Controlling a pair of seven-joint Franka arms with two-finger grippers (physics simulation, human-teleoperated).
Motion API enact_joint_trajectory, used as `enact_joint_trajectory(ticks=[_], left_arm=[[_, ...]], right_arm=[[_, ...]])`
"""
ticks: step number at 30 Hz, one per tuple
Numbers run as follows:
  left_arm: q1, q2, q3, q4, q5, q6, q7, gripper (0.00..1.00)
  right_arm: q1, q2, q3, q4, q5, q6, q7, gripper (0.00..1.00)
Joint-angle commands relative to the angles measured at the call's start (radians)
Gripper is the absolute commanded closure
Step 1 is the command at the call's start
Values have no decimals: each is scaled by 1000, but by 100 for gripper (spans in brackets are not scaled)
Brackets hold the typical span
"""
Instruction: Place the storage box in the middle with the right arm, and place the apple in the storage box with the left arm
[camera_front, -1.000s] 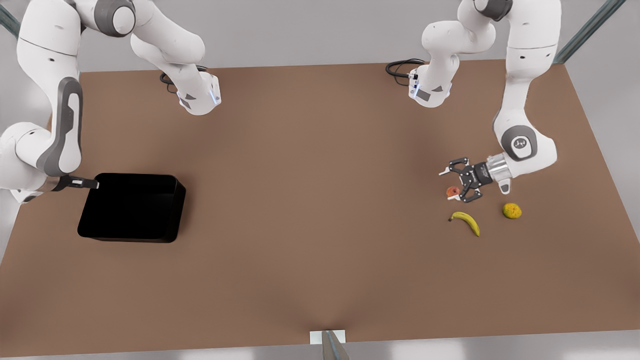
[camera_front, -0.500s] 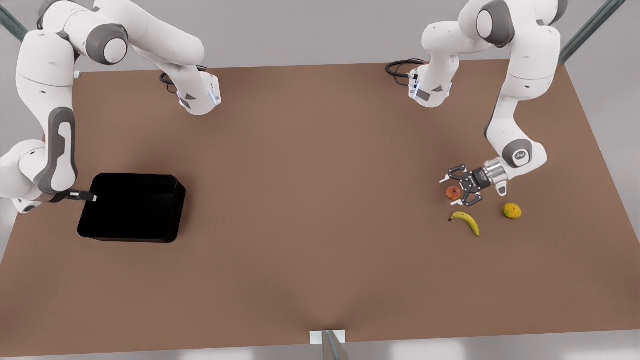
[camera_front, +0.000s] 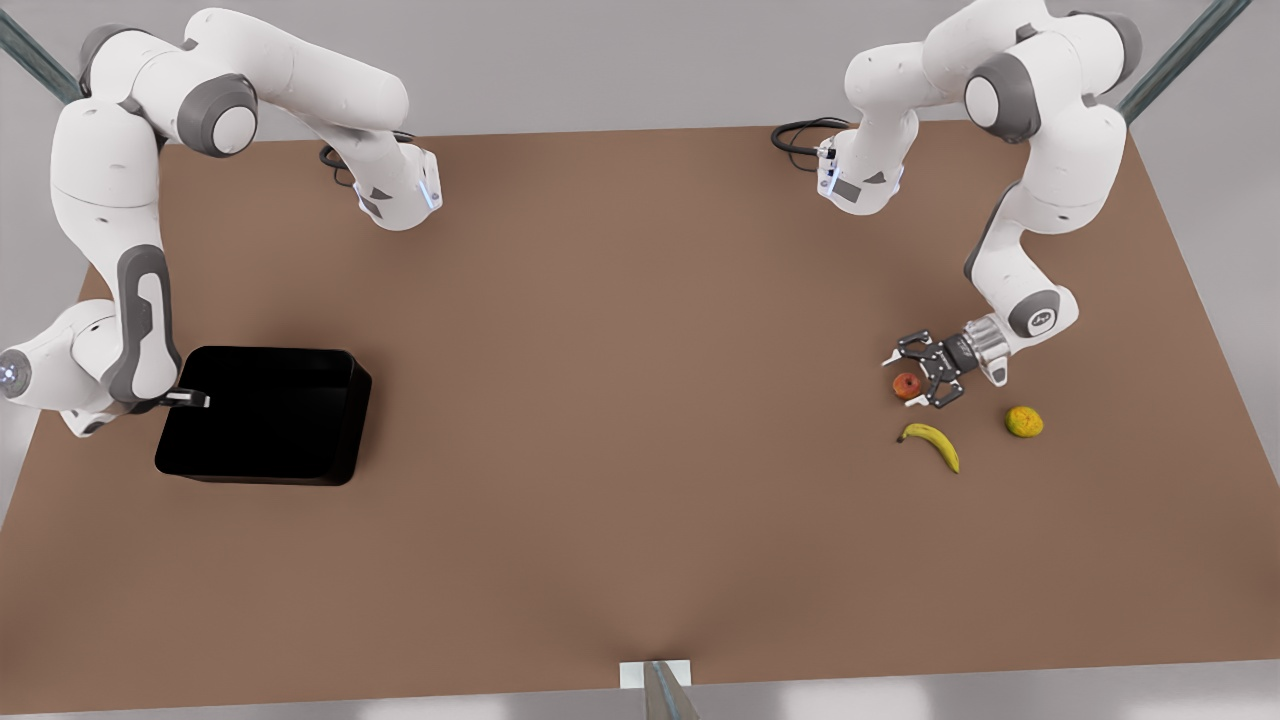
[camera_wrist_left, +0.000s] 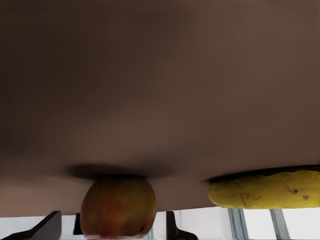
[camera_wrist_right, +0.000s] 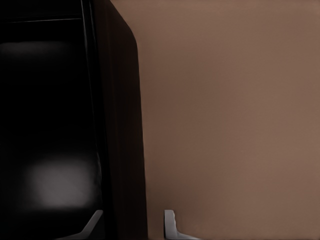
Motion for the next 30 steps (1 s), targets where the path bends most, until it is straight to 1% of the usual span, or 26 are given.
enact_joint_trajectory(ticks=[1,4,5,8,10,12,14,15,16,17,19,21,23,26,27,28,29,30], left_arm=[[3,2,0,0,-19,-1,0,0],[3,6,-1,3,-45,14,6,0],[4,17,-1,3,-51,14,8,0],[4,31,-3,3,-79,15,8,0],[4,34,-8,3,-80,14,8,0],[4,34,-11,2,-103,5,8,0],[4,36,-11,2,-113,0,6,0],[4,42,-11,0,-128,0,6,0],[4,42,-11,0,-130,-3,5,0],[6,52,-11,-1,-137,-3,6,0],[6,62,-11,-4,-163,-26,32,0],[7,62,-11,-6,-166,-49,32,0],[9,62,-9,-8,-168,-67,32,0],[20,80,-9,-6,-172,-67,45,2],[20,85,-9,-4,-172,-67,45,8],[23,86,-9,-4,-172,-67,45,27],[24,86,-9,-4,-174,-67,45,28],[30,86,-9,-4,-174,-70,32,18]], right_arm=[[0,4,0,2,0,2,-12,79],[0,4,14,5,0,0,-35,79],[-2,2,35,14,0,-10,-35,79],[-8,2,38,38,18,-16,-97,79],[-12,2,38,37,98,-18,-187,79],[12,-19,44,44,195,-133,-215,79],[89,-56,55,80,223,-245,-121,79],[158,-70,69,149,232,-338,-34,79],[225,-70,67,211,226,-400,26,79],[326,-67,67,281,218,-441,96,79],[561,-55,69,370,209,-441,271,79],[733,-4,78,449,216,-435,403,79],[758,60,178,544,213,-432,480,79],[759,148,253,676,219,-423,577,79],[759,156,258,678,223,-395,580,79],[759,166,287,678,224,-349,597,79],[759,172,291,678,224,-323,603,79],[759,185,311,678,224,-293,603,79]])
